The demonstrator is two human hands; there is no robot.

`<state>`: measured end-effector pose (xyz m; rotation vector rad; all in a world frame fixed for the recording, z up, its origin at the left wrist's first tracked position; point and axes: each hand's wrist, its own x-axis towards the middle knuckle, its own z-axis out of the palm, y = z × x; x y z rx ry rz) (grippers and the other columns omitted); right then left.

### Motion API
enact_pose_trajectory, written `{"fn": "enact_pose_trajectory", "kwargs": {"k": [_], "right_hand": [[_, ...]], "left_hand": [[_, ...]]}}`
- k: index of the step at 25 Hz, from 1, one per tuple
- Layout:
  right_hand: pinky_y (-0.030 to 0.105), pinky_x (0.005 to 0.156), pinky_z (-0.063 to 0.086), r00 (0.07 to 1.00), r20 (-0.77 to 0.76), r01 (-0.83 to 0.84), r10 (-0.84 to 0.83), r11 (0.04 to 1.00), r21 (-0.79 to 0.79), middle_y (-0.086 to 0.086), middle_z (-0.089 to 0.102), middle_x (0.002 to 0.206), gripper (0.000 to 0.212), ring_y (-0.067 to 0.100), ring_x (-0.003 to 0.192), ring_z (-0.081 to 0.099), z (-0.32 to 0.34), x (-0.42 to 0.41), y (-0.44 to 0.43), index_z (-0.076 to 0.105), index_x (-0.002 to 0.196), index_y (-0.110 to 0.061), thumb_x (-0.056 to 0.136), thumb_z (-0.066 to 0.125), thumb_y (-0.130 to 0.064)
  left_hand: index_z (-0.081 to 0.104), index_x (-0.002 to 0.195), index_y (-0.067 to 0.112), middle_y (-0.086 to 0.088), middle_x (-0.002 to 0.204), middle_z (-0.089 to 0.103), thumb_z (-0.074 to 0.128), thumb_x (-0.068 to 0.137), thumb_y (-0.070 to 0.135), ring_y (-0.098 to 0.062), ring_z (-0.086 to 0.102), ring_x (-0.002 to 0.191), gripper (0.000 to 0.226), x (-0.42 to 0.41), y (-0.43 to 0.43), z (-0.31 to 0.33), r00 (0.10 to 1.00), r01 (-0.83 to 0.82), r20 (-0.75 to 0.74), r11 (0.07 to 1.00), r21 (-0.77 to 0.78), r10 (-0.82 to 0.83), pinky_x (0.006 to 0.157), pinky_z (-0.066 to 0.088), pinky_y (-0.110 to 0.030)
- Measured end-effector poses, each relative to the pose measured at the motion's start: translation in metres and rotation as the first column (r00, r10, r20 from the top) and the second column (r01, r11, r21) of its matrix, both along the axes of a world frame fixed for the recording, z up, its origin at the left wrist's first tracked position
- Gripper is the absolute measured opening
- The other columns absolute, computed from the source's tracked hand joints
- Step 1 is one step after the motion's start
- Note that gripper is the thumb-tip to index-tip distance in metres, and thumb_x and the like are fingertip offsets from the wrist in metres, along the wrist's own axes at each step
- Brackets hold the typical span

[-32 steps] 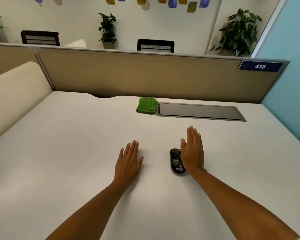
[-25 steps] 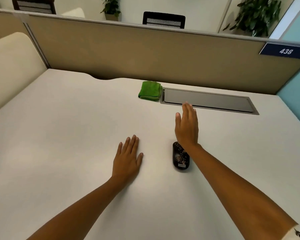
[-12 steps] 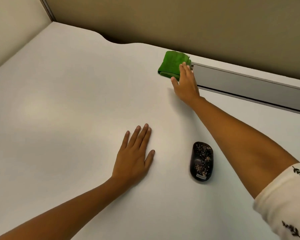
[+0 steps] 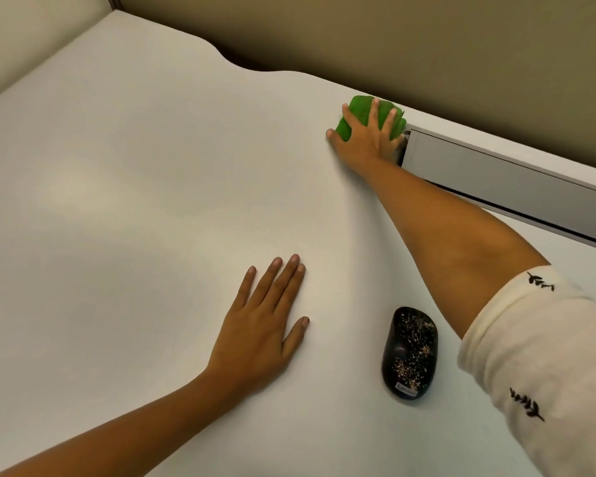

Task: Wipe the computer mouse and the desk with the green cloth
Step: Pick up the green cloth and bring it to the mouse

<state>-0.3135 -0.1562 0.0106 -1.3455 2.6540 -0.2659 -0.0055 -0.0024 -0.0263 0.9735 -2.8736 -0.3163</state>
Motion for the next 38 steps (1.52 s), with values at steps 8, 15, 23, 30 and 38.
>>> {"fn": "enact_pose_trajectory", "kwargs": {"k": [8, 15, 23, 30, 38], "right_hand": [[0.053, 0.112, 0.029, 0.989, -0.109, -0.115, 0.102, 0.986, -0.12, 0.011, 0.023, 0.157, 0.051, 0.042, 0.143, 0.017, -0.003, 0.009, 0.023, 0.039, 0.141, -0.025, 0.091, 0.048, -0.017], [0.047, 0.113, 0.033, 0.989, -0.059, -0.146, 0.135, 0.944, -0.295, 0.011, 0.03, 0.154, 0.053, 0.038, 0.141, 0.025, 0.008, 0.03, 0.083, 0.043, 0.139, -0.02, 0.09, 0.049, -0.002], [0.048, 0.11, 0.038, 0.997, -0.065, -0.063, 0.037, 0.88, -0.471, 0.01, 0.032, 0.153, 0.056, 0.035, 0.142, 0.026, 0.041, 0.086, 0.207, 0.044, 0.139, -0.02, 0.088, 0.054, 0.001], [0.046, 0.107, 0.041, 0.972, -0.232, -0.084, -0.022, 0.896, -0.436, 0.014, 0.038, 0.149, 0.058, 0.037, 0.139, 0.032, 0.03, 0.157, 0.32, 0.047, 0.137, -0.016, 0.084, 0.064, -0.001], [0.061, 0.115, 0.02, 0.971, -0.239, -0.088, 0.018, 0.954, -0.286, 0.008, 0.03, 0.154, 0.056, 0.036, 0.144, 0.019, 0.01, 0.189, 0.344, 0.04, 0.141, -0.028, 0.087, 0.054, -0.022]], "left_hand": [[0.004, 0.155, 0.019, 0.005, 0.164, 0.003, 0.021, 0.1, 0.048, -0.013, 0.0, 0.151, 0.064, 0.001, 0.0, 0.001, 1.0, 0.004, 0.0, 1.0, 0.001, -0.004, 0.122, 0.009, -0.043], [0.003, 0.155, 0.02, 0.006, 0.164, 0.004, 0.018, 0.1, 0.049, -0.013, 0.0, 0.151, 0.064, 0.001, 0.001, 0.002, 1.0, 0.005, -0.024, 1.0, 0.004, -0.005, 0.122, 0.006, -0.041], [0.005, 0.155, 0.019, 0.005, 0.164, 0.004, 0.013, 0.097, 0.049, -0.014, 0.0, 0.151, 0.066, 0.003, 0.003, 0.004, 0.999, 0.006, -0.047, 1.0, 0.01, -0.006, 0.123, 0.004, -0.041], [0.007, 0.155, 0.017, 0.003, 0.163, 0.005, 0.009, 0.094, 0.05, -0.015, -0.001, 0.151, 0.069, 0.003, 0.006, 0.006, 0.998, 0.014, -0.068, 1.0, 0.024, -0.013, 0.123, 0.001, -0.039], [0.001, 0.155, 0.017, 0.003, 0.163, -0.002, 0.008, 0.091, 0.056, -0.016, -0.008, 0.15, 0.075, 0.005, 0.016, 0.005, 0.998, 0.047, -0.045, 0.999, 0.027, -0.046, 0.123, -0.001, -0.039]]}}
